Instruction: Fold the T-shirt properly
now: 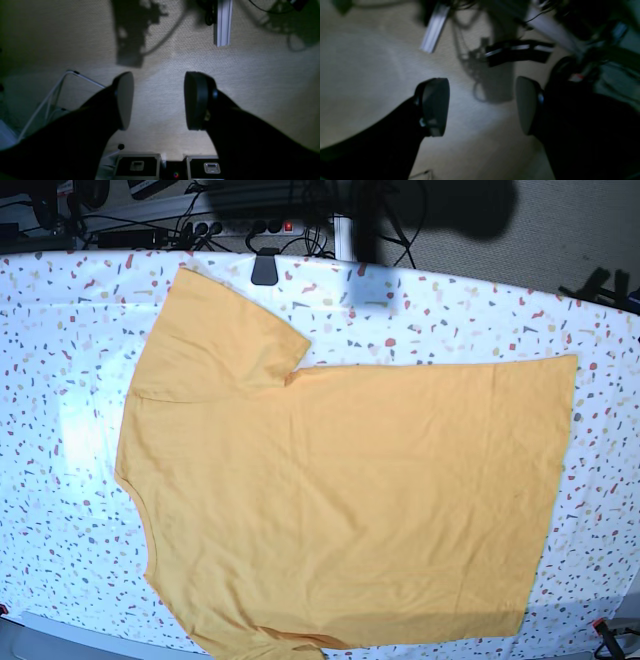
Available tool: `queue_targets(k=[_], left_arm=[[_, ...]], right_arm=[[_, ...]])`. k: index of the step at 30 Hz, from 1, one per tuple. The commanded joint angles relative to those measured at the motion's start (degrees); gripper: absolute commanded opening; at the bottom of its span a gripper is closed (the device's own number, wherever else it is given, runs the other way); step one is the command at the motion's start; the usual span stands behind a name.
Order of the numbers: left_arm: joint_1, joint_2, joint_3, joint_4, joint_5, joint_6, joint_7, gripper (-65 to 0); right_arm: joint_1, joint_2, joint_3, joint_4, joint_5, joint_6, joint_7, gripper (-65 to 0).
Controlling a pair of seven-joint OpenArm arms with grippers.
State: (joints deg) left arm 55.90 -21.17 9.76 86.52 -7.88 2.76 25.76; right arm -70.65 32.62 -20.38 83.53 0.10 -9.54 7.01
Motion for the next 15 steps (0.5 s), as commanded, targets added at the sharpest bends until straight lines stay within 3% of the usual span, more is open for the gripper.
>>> queue_targets(k=[1,7,11,15], left_arm=[[1.29,-0.55,0.00,1.25,-0.17,-0.17,-0.26,-33.0],[2.91,-0.79,-0.02,7.89,-0.13,-0.17,-0.07,-33.0],[4.98,-0.79,-0.02,13.84,1.64,-0.15,-0.07,-33.0],[6.40,-0.79,-0.02,19.10,1.81,-0.17,0.24,-33.0]], right_arm=[[-1.88,0.50,-0.20,1.25,-0.17,-1.18,0.39,-23.5],[-2.71,0.57,-0.20,7.41,-0.17,-5.44,0.39,-23.5],[-2.67,0.57,-0.20,12.50,-0.24,-5.70,0.44,-23.5],[-2.19,0.59,-0.20,18.53,-4.44,-5.70,0.46,-23.5]])
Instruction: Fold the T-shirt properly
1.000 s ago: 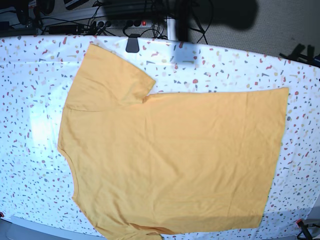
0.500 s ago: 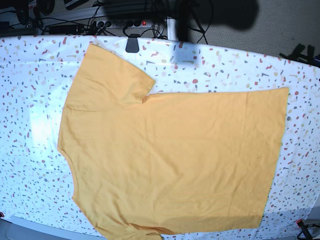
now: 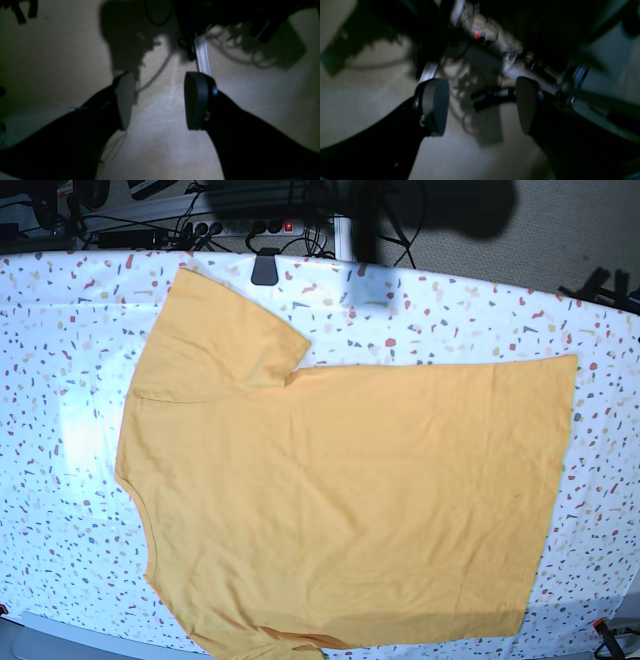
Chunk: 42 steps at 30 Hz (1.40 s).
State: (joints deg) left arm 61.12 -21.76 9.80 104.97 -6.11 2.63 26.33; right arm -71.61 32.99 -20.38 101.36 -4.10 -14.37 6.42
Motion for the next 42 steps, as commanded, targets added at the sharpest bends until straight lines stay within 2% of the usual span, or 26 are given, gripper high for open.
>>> queue_targets(k=[1,6,11,12,17,21,25,29,31,36,39,42], left_arm=[[1.31,-0.20,-0.07,1.77,0.04,-0.04,-0.11,-33.0],[1.27,-0.20,-0.07,6.62,0.66,-0.04,0.76,-33.0],[1.18,-0.20,-0.07,9.25,5.35,0.00,1.07,-33.0],[1.09,-0.20,-0.07,9.38,5.81,0.50,1.07,-33.0],[-0.46,-0.17,-0.07,9.38,6.12,7.13,-0.57,-33.0],[-2.93,-0.17,-0.07,9.38,6.12,7.28,-1.05,-33.0],[-4.00,-0.17,-0.07,9.38,6.12,7.30,-0.90,-33.0],[-4.02,-0.17,-0.07,9.38,7.58,7.48,-1.05,-33.0],[-4.17,-0.17,-0.07,9.38,10.40,9.97,-1.07,-33.0],[-6.01,-0.15,-0.07,9.90,22.21,22.38,-0.90,-33.0],[-6.64,-0.17,-0.04,11.56,30.77,24.28,-0.76,-33.0],[-7.13,-0.17,-0.04,13.79,35.30,24.41,-0.37,-33.0]], right_arm=[[-1.05,0.22,-0.20,2.27,-0.68,-0.87,1.05,-23.5],[0.37,1.31,-0.20,8.72,-0.68,-0.92,0.90,-23.5],[2.69,1.31,-0.20,10.91,-0.68,-0.92,0.59,-23.5],[3.26,1.31,-0.20,10.91,-0.68,-0.92,0.39,-23.5],[7.23,1.31,-0.22,10.91,-0.68,-0.90,0.35,-23.5],[13.27,2.08,-0.20,10.91,-0.68,-0.96,0.33,-23.5],[17.66,2.25,-0.13,10.91,-0.70,-4.07,0.17,-23.5],[20.52,2.25,-0.13,10.91,-0.70,-4.22,0.13,-23.5],[21.75,2.25,0.52,10.91,-0.68,-4.22,0.15,-23.5],[24.98,2.25,4.85,10.91,-0.68,-4.35,0.15,-23.5],[26.40,2.23,7.45,10.91,-2.12,-7.63,0.15,-23.5],[26.86,2.23,9.38,10.91,-8.46,-11.96,0.11,-23.5]])
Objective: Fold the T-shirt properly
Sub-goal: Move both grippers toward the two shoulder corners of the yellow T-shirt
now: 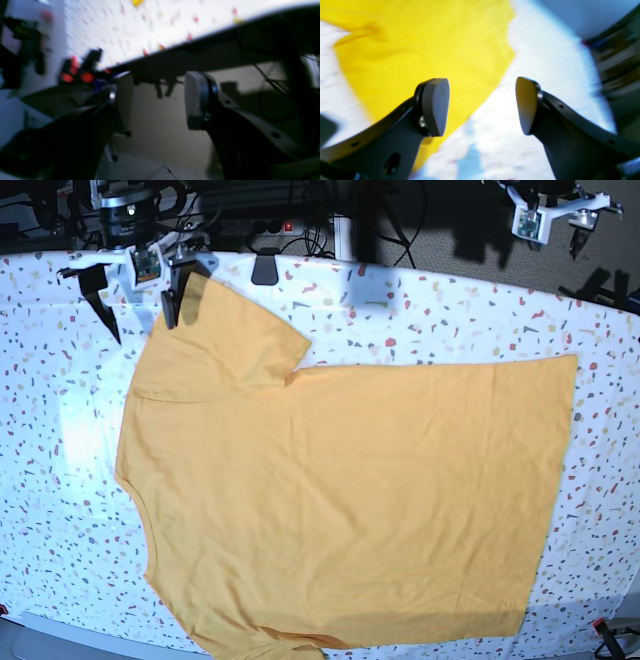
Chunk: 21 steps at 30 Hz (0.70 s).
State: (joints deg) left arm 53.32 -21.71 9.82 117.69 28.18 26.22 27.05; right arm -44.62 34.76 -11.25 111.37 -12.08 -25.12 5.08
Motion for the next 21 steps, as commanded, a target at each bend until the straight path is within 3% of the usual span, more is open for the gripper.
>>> queue_targets(k=[1,4,6,8,10,14,18,21], left_arm=[[0.48,-0.22,-0.07,1.68,1.99,0.81,-1.09,-33.0],[-0.74,-0.24,-0.07,2.40,4.28,0.44,-0.87,-33.0],[-2.10,-0.24,-0.07,2.40,6.91,-2.67,0.57,-33.0],[-3.63,-0.22,-0.07,2.40,8.48,-6.82,1.77,-33.0],[-5.05,-0.24,-0.07,2.38,8.46,-8.92,1.62,-33.0],[-8.26,-0.48,-0.07,2.38,8.46,-9.33,1.64,-33.0],[-11.82,-4.09,-0.07,2.38,8.48,-10.29,1.66,-33.0],[-15.23,-7.41,-0.07,2.38,8.41,-16.61,1.66,-33.0]], right_arm=[[-0.13,0.48,0.68,0.90,-2.58,-2.49,1.42,-23.5],[-0.13,0.48,1.11,0.90,-6.99,-4.68,1.14,-23.5],[-0.13,0.46,1.11,0.90,-9.99,-6.38,1.14,-23.5],[0.20,0.46,1.11,0.90,-13.27,-6.69,1.18,-23.5],[0.96,0.31,1.11,0.90,-15.02,-6.69,1.20,-23.5],[1.75,0.33,1.11,0.90,-15.02,-6.69,1.18,-23.5],[1.73,0.31,1.11,0.90,-14.99,-6.69,1.14,-23.5],[1.75,0.31,1.11,0.90,-14.97,-6.69,1.05,-23.5]])
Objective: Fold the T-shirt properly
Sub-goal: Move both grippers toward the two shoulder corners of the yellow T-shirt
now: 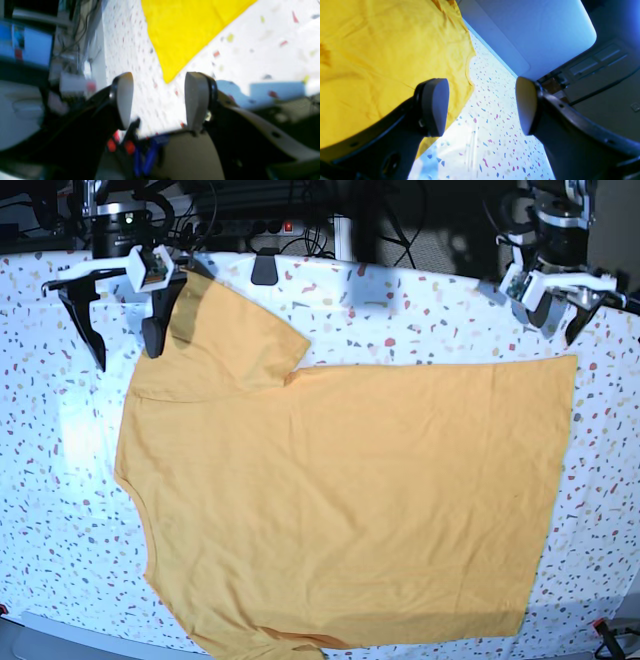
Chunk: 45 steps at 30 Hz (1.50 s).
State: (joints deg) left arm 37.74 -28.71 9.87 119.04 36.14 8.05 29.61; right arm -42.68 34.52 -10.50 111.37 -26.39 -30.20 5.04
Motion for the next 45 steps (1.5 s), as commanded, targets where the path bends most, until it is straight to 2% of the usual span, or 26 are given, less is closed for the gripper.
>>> queue_targets(k=[1,6,7,9,11,14,17,20,24,28,31,34,45], left_arm=[[-0.83,-1.46,-0.11,1.03,0.24,-1.25,-0.90,-33.0],[-5.66,-6.64,-0.11,0.63,-6.40,-14.47,-1.53,-33.0],[-6.62,-7.15,-0.11,0.39,-7.52,-16.22,-2.49,-33.0],[-8.46,-7.85,-0.11,-0.37,-9.99,-17.68,-3.89,-33.0],[-9.97,-8.46,-0.11,-1.44,-11.63,-17.77,-3.96,-33.0],[-12.02,-10.10,-0.11,-3.65,-12.26,-17.77,-4.37,-33.0],[-13.57,-11.76,-0.11,-6.51,-12.68,-17.77,-4.87,-33.0],[-14.80,-13.75,-0.11,-10.54,-12.70,-18.88,-4.92,-33.0],[-16.04,-16.31,-0.07,-15.93,-12.79,-20.83,-6.29,-33.0],[-16.15,-17.73,-0.07,-16.85,-12.90,-20.83,-7.23,-33.0],[-16.26,-18.25,-0.07,-16.85,-12.87,-20.98,-9.22,-33.0],[-16.98,-17.81,-0.04,-17.38,-13.84,-21.00,-11.34,-33.0],[-19.67,-18.18,1.81,-20.17,-15.63,-20.96,-11.23,-33.0]], right_arm=[[-0.20,0.55,0.37,0.90,-0.68,-1.62,1.07,-23.5],[-0.20,0.22,0.37,0.90,-0.66,-1.60,0.37,-23.5],[-0.22,0.20,0.37,0.90,-0.66,-1.60,-0.92,-23.5],[-0.15,0.20,0.37,0.90,-0.68,-1.57,-7.06,-23.5],[0.09,0.24,0.37,0.90,-1.03,-1.57,-14.25,-23.5],[0.09,0.24,0.37,0.90,-6.16,-1.53,-22.47,-23.5],[0.09,0.26,0.37,0.90,-9.68,-1.07,-28.22,-23.5],[0.11,0.24,0.37,0.90,-11.13,1.66,-32.46,-23.5],[0.07,0.24,0.35,0.90,-11.13,5.64,-30.18,-23.5],[0.11,0.24,0.35,0.90,-11.15,6.25,-29.99,-23.4],[0.11,0.24,0.35,0.90,-11.08,8.20,-30.18,-23.5],[0.11,0.24,0.35,0.92,-10.97,8.31,-31.06,-23.5],[0.11,0.24,0.31,0.92,-10.93,8.46,-31.04,-23.5]])
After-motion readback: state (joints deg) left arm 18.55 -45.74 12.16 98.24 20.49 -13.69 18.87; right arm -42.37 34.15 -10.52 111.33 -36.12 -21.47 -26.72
